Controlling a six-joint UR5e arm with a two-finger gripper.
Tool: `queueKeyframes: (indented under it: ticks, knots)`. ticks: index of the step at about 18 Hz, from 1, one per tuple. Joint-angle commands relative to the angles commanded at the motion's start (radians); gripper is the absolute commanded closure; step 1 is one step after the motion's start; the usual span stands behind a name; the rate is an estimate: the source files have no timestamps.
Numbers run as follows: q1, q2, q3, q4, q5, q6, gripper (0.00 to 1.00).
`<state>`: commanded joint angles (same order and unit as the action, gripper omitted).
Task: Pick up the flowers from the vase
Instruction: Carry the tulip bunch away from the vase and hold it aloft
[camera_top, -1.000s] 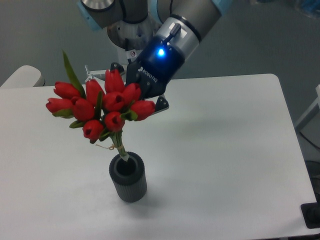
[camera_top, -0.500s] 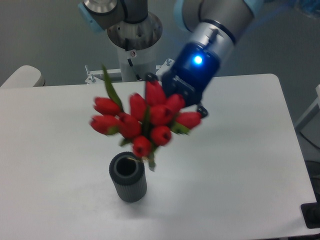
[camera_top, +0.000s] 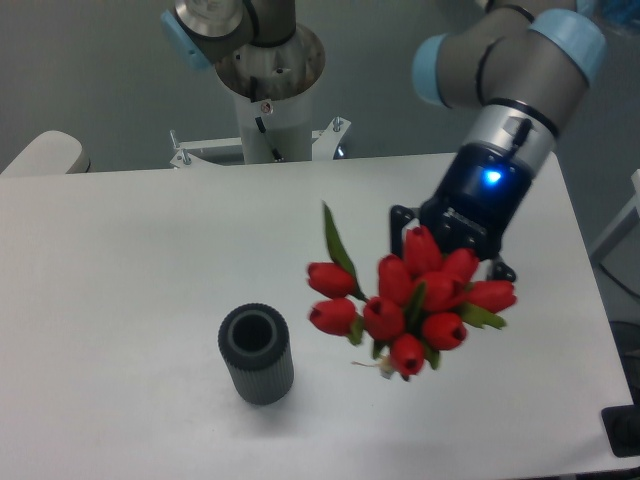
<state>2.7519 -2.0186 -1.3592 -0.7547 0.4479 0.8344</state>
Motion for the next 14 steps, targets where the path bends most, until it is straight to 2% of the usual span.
queueKeyframes:
  ticks: [7, 14]
  knots:
    - [0.023, -0.029, -0.011, 0.0, 0.0, 0.12, 0.73]
    - [0.022, -0.042, -0.011, 0.0, 0.005, 0.15, 0.73]
